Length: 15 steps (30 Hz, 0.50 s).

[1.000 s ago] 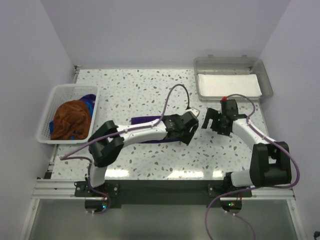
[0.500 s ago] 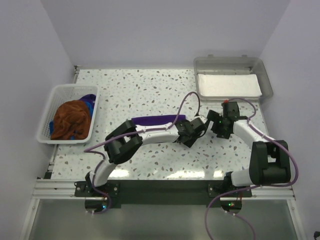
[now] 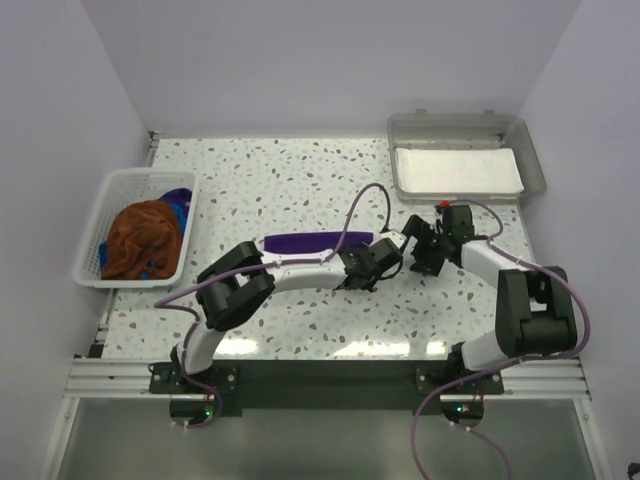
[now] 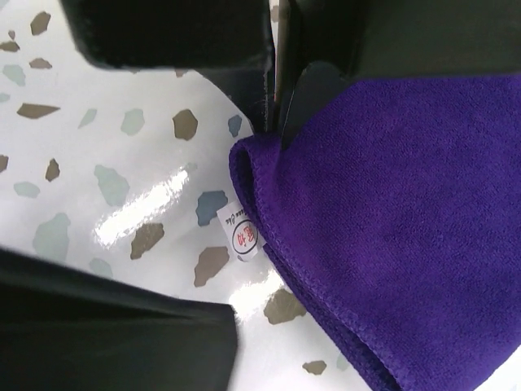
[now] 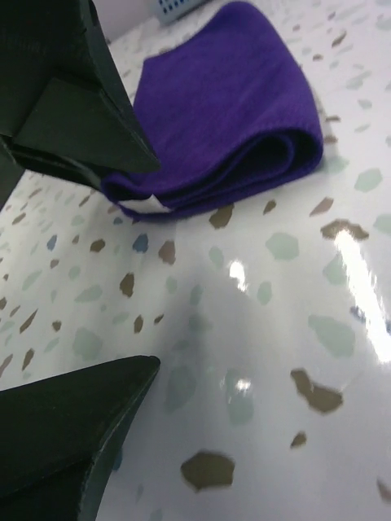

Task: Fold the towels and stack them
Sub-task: Neatly place the folded towel into the bin

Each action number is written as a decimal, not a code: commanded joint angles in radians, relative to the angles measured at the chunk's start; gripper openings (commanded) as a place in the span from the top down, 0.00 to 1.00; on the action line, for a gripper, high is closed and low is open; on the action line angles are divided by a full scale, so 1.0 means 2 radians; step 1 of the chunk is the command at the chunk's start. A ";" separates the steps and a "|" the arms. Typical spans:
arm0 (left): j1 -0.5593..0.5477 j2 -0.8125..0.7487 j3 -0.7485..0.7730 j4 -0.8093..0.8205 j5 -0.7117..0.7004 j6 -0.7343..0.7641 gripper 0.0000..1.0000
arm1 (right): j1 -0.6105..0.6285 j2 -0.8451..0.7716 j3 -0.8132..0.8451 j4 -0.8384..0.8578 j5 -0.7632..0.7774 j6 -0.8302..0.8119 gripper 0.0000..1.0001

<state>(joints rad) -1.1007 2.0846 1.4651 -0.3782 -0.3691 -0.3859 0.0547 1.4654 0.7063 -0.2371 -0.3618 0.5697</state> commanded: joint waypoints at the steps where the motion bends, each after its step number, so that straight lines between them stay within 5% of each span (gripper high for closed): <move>1: 0.000 -0.034 -0.016 0.021 0.015 -0.016 1.00 | 0.012 0.025 -0.010 0.081 -0.071 0.068 0.01; 15: 0.026 -0.103 -0.058 0.046 0.026 -0.049 1.00 | 0.081 0.103 -0.039 0.156 -0.058 0.165 0.01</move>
<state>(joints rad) -1.0657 1.9591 1.3674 -0.3473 -0.3195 -0.4519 0.1806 1.6127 0.6865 0.0986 -0.5236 0.8562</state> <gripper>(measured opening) 0.030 0.985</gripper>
